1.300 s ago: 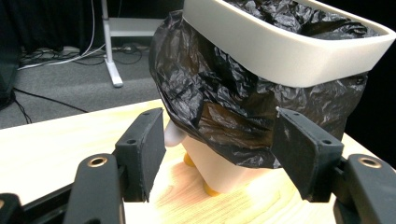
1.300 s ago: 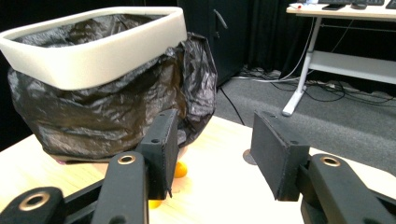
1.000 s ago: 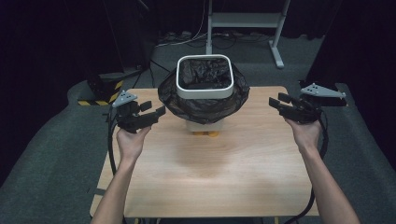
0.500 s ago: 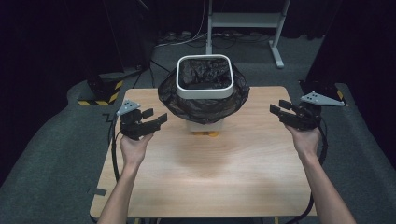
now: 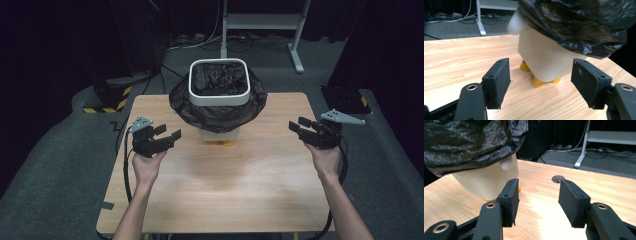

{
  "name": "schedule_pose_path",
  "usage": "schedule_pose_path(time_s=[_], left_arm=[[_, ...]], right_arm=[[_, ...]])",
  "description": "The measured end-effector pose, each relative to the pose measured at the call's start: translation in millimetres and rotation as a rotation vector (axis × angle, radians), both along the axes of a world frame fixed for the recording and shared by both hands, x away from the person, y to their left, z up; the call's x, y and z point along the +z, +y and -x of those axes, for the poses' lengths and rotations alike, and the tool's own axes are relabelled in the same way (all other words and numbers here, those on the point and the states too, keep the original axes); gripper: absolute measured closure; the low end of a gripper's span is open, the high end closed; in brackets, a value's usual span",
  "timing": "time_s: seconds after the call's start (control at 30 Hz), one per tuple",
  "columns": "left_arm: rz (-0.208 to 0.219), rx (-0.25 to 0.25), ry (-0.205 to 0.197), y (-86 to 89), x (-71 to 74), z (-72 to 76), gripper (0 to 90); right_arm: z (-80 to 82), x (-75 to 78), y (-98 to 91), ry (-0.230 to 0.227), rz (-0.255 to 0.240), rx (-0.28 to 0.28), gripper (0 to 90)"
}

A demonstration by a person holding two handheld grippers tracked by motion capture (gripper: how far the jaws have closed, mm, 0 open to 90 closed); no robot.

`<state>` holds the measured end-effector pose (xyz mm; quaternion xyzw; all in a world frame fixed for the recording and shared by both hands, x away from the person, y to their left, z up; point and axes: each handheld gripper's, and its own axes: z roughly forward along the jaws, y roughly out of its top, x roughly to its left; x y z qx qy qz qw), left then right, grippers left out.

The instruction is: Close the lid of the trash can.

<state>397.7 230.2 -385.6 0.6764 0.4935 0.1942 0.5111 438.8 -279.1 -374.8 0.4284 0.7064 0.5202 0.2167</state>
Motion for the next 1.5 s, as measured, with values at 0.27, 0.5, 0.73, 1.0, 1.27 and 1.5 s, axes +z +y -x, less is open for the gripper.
schedule_pose_path(time_s=[0.27, 0.5, 0.73, 1.0, 1.27, 1.5], left_arm=[[-0.011, 0.008, 0.01, 2.8, -15.0, 1.4, 30.9], [-0.016, -0.001, 0.017, 2.1, -26.9, 5.8, 30.6], [-0.022, 0.001, 0.038, 0.4, -39.5, 4.6, 30.4], [-0.038, 0.008, 0.072, 1.9, -60.0, 3.6, 30.3], [-0.066, 0.03, 0.102, 2.5, -78.2, 2.5, 29.9], [-0.088, 0.052, 0.123, 3.1, -89.8, -1.1, 30.1]], right_arm=[[-1.0, -17.9, 1.5, 0.015, -0.006, -0.013, 49.9], [0.5, -32.2, 1.6, 0.023, -0.012, -0.022, 49.9], [1.2, -41.5, 5.4, 0.029, -0.009, -0.023, 49.9], [-0.1, -55.4, 10.7, 0.047, 0.004, -0.029, 49.9], [-2.5, -72.2, 14.3, 0.072, 0.011, -0.039, 49.9], [-6.5, -84.1, 18.0, 0.087, 0.033, -0.052, 49.9]])
